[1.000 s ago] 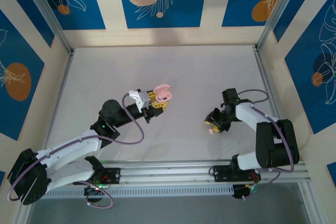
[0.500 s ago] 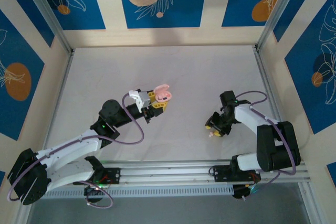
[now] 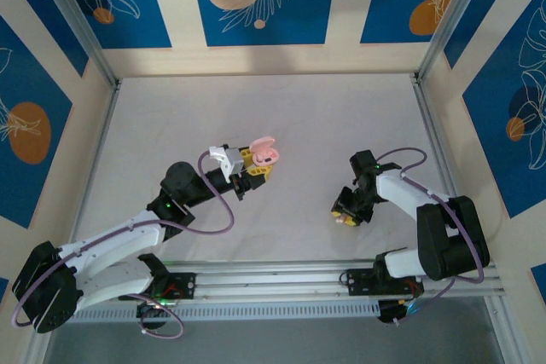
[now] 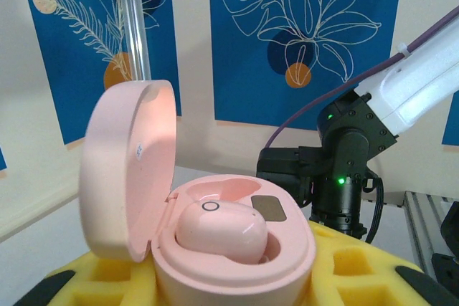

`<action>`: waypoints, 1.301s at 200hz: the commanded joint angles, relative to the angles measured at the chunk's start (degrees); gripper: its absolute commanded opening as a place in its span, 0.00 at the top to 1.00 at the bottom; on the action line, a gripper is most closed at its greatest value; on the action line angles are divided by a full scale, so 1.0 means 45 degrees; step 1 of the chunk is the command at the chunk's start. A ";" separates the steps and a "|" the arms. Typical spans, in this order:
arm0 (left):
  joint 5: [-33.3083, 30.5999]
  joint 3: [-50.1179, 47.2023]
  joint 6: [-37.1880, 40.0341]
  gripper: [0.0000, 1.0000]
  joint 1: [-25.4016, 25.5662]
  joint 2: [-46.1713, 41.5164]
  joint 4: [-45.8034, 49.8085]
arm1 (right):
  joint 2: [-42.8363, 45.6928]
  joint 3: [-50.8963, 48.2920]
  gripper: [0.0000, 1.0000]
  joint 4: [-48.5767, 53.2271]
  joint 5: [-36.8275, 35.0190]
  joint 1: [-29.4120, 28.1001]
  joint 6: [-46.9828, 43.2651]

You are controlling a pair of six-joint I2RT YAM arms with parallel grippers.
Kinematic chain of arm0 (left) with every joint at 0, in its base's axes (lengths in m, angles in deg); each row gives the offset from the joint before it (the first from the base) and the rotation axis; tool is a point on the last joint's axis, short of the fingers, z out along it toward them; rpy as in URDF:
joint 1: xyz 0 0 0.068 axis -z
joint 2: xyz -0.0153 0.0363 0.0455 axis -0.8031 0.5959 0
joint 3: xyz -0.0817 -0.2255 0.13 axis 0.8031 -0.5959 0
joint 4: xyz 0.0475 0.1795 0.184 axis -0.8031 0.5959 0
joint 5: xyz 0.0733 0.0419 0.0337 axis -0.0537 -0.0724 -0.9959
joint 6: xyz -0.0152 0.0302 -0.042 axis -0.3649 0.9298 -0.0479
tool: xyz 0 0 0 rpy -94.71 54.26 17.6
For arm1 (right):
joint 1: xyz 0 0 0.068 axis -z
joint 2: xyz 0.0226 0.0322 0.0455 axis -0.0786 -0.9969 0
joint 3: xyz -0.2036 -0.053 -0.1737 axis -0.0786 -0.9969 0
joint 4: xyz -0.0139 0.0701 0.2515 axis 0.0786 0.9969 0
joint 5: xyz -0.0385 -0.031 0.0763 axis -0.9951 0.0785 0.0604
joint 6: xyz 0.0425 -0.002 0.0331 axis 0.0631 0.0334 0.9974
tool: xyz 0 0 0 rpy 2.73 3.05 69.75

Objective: Insert the wireless bluetooth earbuds into the charging case

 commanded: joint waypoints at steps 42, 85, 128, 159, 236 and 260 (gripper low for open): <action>-0.0036 -0.0017 -0.0118 0.68 0.0152 -0.0190 -0.0368 | 0.0338 -0.0195 0.70 0.0225 -0.0385 0.0003 0.0113; -0.0062 -0.0015 -0.0117 0.68 0.0133 -0.0178 -0.0363 | -0.0040 -0.0101 0.74 -0.0031 -0.0108 -0.0034 -0.0112; -0.0041 0.0005 -0.0101 0.68 0.0124 -0.0101 -0.0388 | -0.0314 0.0017 0.75 -0.0114 -0.0021 -0.0096 -0.0273; -0.0033 0.0044 -0.0117 0.68 0.0129 -0.0043 -0.0407 | -0.0237 0.0076 0.78 -0.0090 -0.0067 -0.0114 -0.0318; -0.0069 -0.0073 0.0133 0.68 0.0136 0.0249 -0.0194 | 0.1963 0.2863 0.80 0.1568 -0.0815 -0.1540 -0.0967; -0.0062 -0.0161 0.0289 0.68 0.0137 0.0349 -0.0042 | 0.2723 0.4578 0.79 0.1935 -0.0970 -0.2206 -0.1430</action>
